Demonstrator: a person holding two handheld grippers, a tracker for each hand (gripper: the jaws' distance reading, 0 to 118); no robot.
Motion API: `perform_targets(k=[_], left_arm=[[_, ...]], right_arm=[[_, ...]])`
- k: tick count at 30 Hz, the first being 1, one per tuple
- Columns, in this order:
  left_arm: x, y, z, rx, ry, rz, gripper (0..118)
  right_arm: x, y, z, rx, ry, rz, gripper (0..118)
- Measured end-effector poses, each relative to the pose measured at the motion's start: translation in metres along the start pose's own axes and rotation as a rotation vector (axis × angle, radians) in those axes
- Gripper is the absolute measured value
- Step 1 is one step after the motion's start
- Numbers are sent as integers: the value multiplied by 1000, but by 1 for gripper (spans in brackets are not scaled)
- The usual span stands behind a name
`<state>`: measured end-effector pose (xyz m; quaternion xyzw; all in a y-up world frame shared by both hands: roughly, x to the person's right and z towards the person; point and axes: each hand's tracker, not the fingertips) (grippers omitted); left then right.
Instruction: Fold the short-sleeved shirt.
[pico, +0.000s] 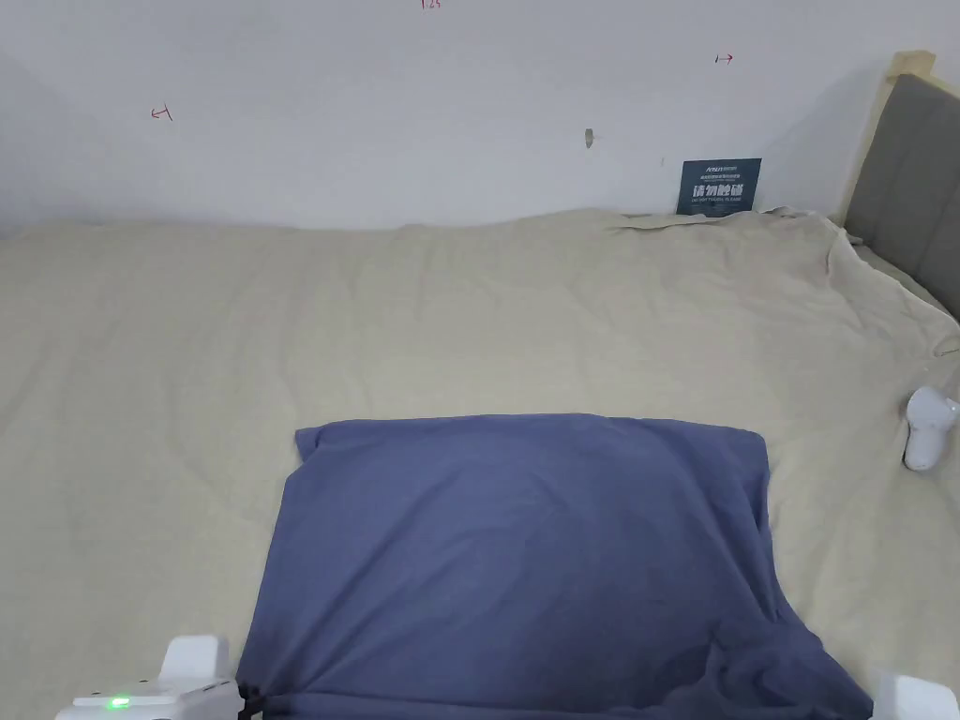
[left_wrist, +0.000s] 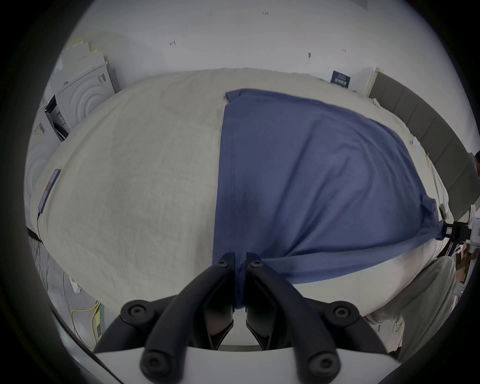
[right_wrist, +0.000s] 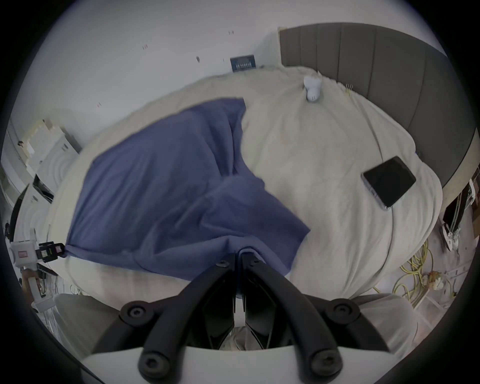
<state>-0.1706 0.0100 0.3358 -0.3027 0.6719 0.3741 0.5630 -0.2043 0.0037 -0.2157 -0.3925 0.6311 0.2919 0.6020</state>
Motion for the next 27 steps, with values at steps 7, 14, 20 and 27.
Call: perform_targets(k=[7, 14, 20, 27], left_arm=[[1, -5, -3, -12, 15, 32, 17], [15, 3, 16, -1, 57, 1, 106], [26, 31, 56, 189, 32, 27, 111], [31, 50, 96, 420, 55, 60, 111]], right_arm=[[2, -4, -11, -46, -7, -18, 3], [-22, 12, 29, 44, 0, 33, 58], [-46, 42, 82, 259, 24, 78, 74], [-70, 61, 138, 478, 48, 83, 74]])
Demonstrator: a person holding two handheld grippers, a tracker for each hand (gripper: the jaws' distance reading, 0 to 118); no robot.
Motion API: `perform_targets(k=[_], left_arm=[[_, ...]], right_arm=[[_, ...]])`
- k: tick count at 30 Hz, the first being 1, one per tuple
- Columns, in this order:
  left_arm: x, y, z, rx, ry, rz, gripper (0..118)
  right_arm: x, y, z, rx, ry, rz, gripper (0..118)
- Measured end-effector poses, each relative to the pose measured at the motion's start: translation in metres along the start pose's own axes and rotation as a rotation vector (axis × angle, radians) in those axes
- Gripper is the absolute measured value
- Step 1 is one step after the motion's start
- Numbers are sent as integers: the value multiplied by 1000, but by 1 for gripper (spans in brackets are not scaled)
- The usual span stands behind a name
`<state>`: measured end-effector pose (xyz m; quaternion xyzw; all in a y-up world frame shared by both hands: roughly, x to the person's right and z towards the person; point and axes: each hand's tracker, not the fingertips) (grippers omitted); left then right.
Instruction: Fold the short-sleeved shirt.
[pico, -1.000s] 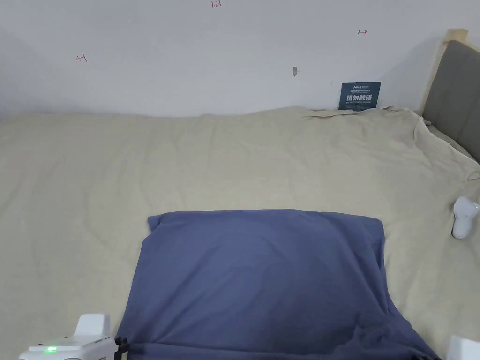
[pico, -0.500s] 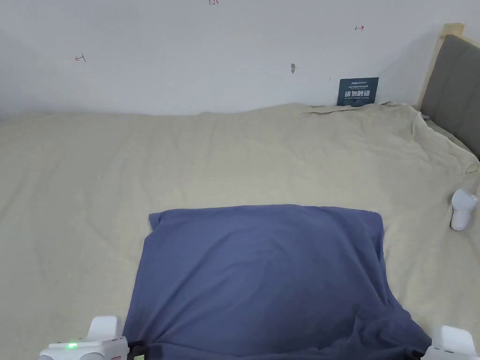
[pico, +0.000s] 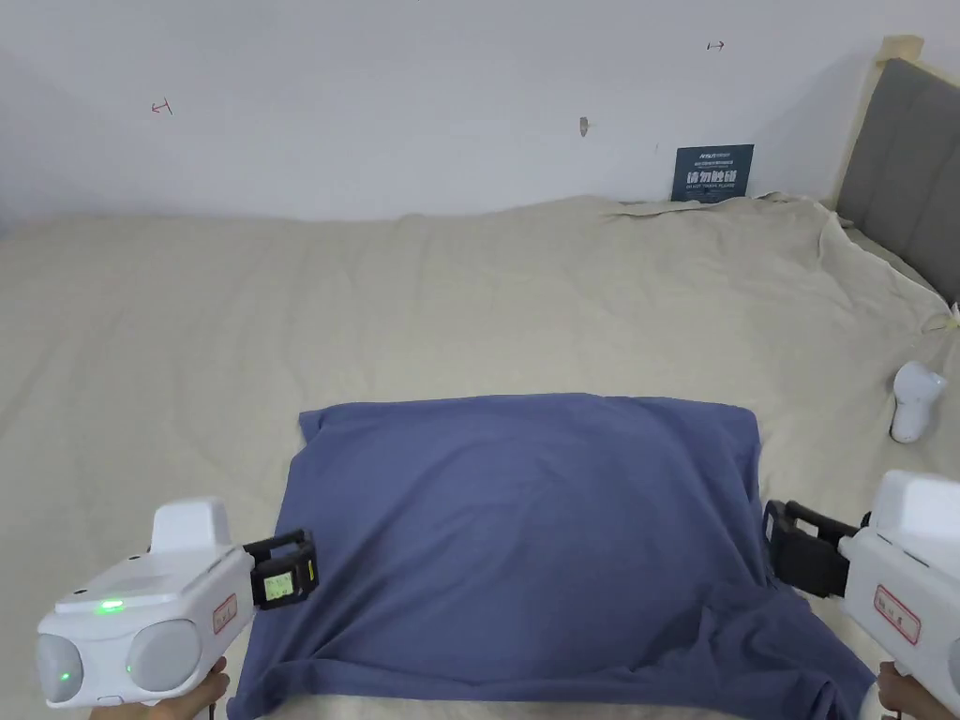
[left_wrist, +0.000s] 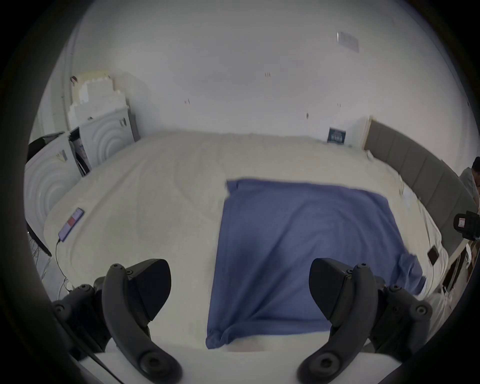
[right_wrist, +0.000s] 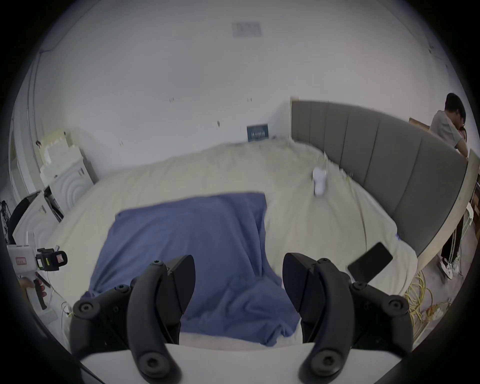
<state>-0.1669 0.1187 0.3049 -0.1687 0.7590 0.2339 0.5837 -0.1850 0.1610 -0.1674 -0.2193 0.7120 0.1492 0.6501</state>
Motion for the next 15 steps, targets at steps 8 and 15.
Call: perform_targets(k=[8, 15], left_arm=[[18, 11, 37, 275, 10, -73, 92], [23, 2, 36, 337, 10, -83, 10]], right_arm=[[-17, 10, 18, 191, -63, 72, 72], [-26, 4, 22, 256, -83, 127, 4]])
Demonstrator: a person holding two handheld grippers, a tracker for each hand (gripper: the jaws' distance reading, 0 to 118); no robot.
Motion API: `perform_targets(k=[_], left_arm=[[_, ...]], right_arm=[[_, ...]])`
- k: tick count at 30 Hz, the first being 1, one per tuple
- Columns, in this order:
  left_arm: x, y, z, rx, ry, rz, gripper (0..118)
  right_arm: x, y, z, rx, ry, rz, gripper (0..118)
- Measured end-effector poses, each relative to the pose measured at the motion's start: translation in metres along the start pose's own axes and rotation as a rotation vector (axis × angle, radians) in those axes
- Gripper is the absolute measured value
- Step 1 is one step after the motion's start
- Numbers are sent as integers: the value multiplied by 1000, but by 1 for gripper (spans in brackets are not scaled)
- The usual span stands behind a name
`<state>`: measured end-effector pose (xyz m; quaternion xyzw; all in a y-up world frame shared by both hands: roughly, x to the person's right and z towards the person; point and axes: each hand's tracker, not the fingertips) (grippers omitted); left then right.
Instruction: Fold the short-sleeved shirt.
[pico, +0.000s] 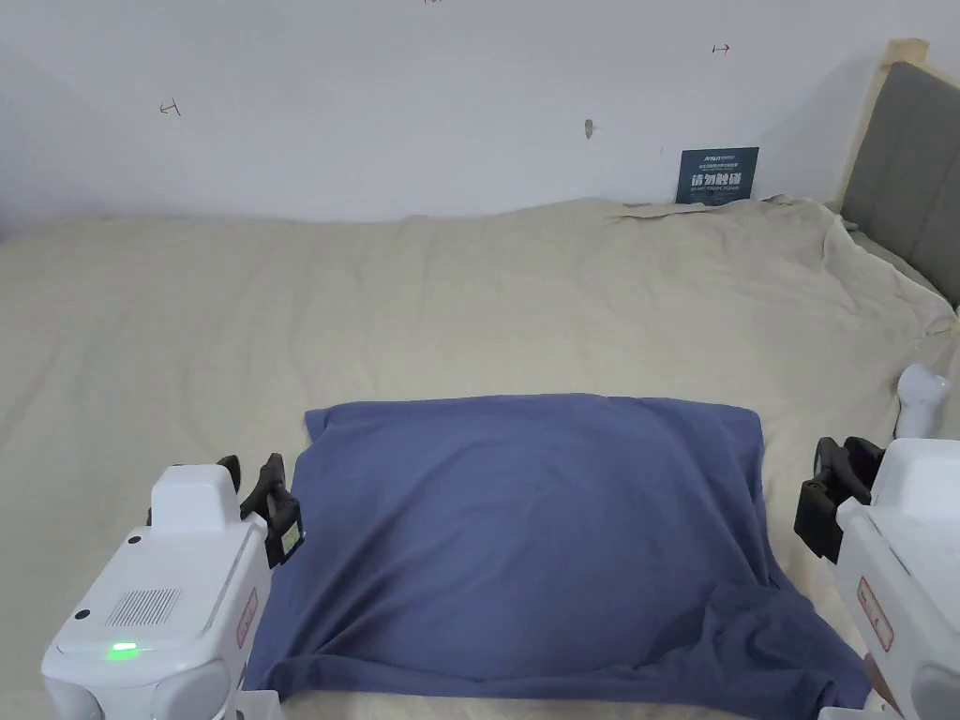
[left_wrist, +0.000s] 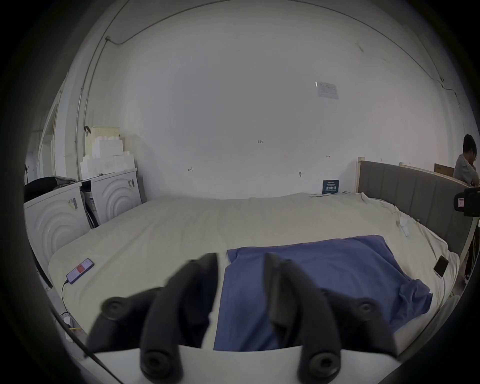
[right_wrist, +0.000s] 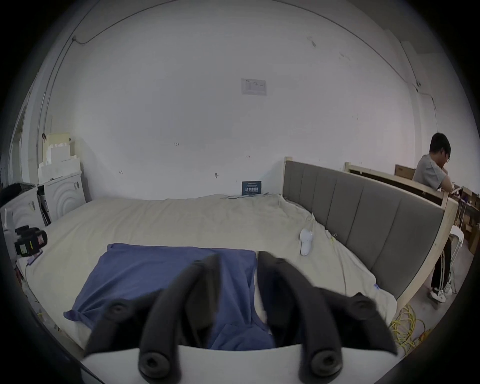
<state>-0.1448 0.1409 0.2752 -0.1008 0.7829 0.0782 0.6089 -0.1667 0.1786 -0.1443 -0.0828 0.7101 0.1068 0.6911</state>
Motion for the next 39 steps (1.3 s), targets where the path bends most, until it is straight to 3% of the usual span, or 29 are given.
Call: perform_targets(k=[2, 12, 22, 27, 29, 30, 31, 33, 35, 39], left_arm=[[-1, -3, 0, -4, -15, 24, 1], [-4, -14, -7, -106, -40, 41, 0], [-16, -63, -40, -664, -70, 142, 0], [-30, -94, -49, -763, -63, 194, 2], [-32, -101, -49, -774, -49, 195, 19], [-34, -104, -50, -792, -36, 189, 43], [-39, -111, -53, -794, -36, 189, 57], [-42, -118, -56, -814, -29, 178, 64], [-39, -120, -55, -826, -1, 146, 88], [-31, -120, -55, -836, 23, 91, 89]], right_arm=[[0, 0, 1, 7, 9, -7, 2], [-4, 3, 0, 20, 11, 12, 1], [-3, -5, -7, -15, 20, 2, 1], [-4, -10, -8, -33, 27, 9, 1], [-3, -12, -8, -41, 30, 5, 1], [-3, -13, -9, -45, 30, 2, 1], [-2, -14, -9, -49, 30, 1, 1], [-2, -15, -10, -55, 29, -1, 1], [-1, -17, -10, -61, 29, -3, 1], [0, -19, -10, -74, 32, -8, 1]])
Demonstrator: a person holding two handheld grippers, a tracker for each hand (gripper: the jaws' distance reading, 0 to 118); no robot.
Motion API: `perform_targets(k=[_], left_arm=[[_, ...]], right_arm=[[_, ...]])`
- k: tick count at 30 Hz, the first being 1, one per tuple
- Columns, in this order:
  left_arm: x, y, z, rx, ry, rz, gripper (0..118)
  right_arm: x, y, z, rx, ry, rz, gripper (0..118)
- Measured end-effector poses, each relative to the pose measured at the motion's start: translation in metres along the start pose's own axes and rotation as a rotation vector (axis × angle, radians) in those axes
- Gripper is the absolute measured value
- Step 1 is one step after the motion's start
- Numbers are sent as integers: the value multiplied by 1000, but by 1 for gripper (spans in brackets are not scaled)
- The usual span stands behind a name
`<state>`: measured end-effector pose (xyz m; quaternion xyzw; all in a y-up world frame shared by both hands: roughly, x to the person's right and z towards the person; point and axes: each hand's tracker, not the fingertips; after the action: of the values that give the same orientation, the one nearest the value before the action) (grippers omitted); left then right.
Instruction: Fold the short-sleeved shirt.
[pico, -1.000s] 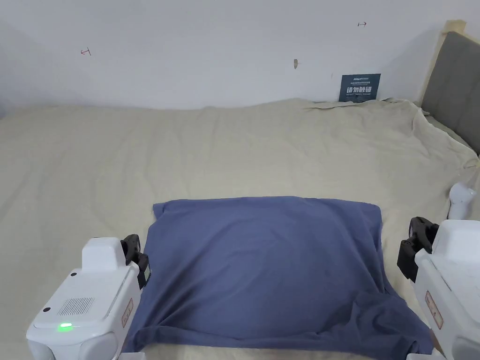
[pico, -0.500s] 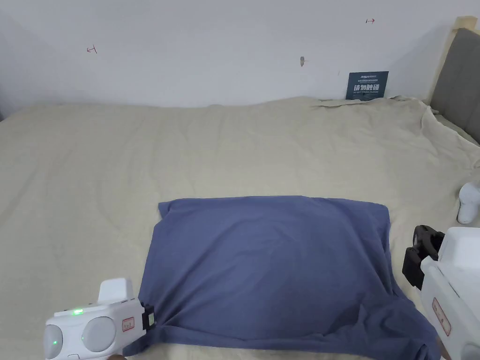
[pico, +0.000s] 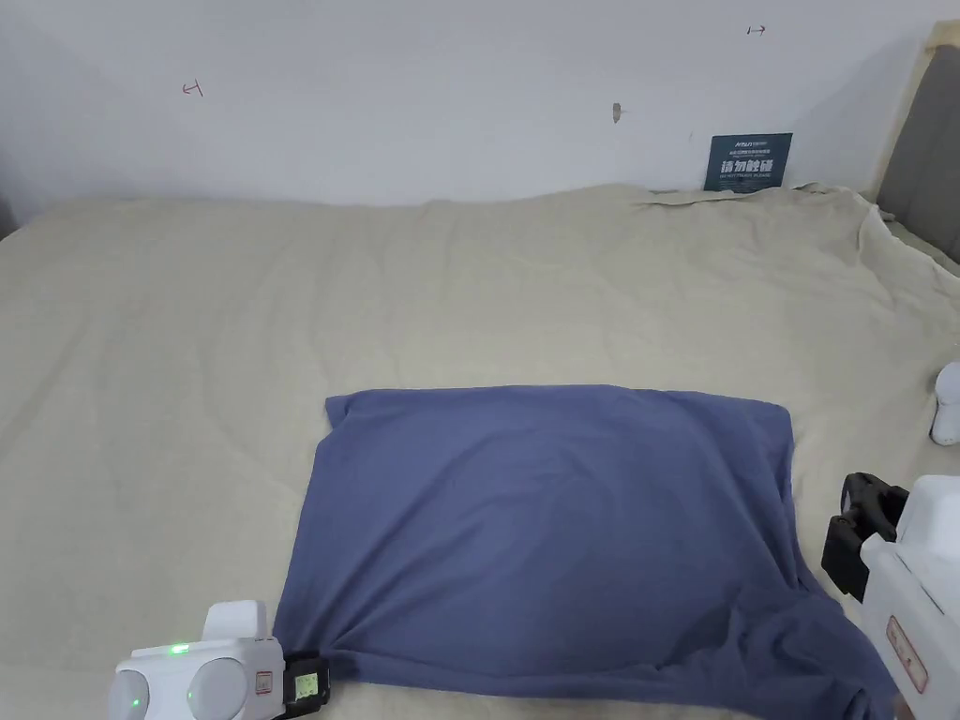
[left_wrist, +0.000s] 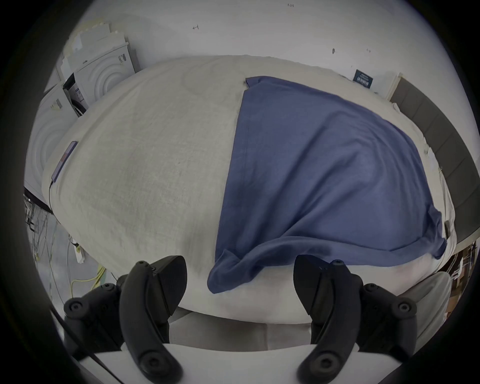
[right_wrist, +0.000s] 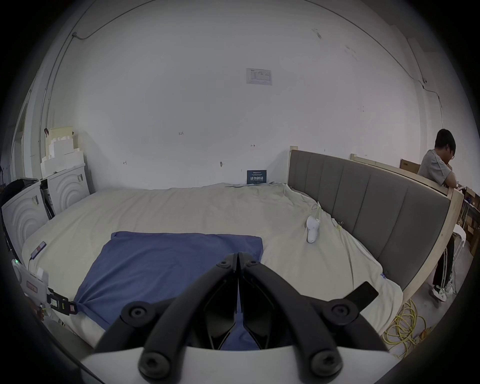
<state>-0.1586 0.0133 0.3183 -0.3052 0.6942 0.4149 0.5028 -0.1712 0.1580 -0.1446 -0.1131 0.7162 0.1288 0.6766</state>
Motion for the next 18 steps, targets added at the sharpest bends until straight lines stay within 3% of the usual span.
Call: perform_targets(k=[2, 4, 5, 8, 10, 15, 16, 17, 18], left_arm=[[3, -1, -2, -6, 1, -4, 79], [2, -3, -5, -8, -10, -8, 36], [2, -4, -7, -8, -19, -4, 21], [2, -6, -4, 10, -23, -14, 9], [0, -5, 0, 26, -27, -11, 7], [-4, -4, 16, 72, -61, 23, 6], [-9, -1, 10, 76, -63, 25, 6], [-11, 0, 9, 86, -69, 25, 6], [-11, 1, 11, 92, -73, 26, 6]], right_arm=[[1, -1, 1, -6, 1, -3, 1], [3, -2, 2, -10, -2, -3, 1], [5, -3, 2, -13, -3, -4, 1], [11, -6, 1, -33, -9, -11, 1], [17, -11, -2, -65, -11, -25, 1], [39, -40, -27, -334, 45, -81, 9], [42, -49, -31, -353, 36, -94, 18], [45, -57, -35, -396, 39, -101, 34], [47, -65, -39, -429, 37, -111, 61]])
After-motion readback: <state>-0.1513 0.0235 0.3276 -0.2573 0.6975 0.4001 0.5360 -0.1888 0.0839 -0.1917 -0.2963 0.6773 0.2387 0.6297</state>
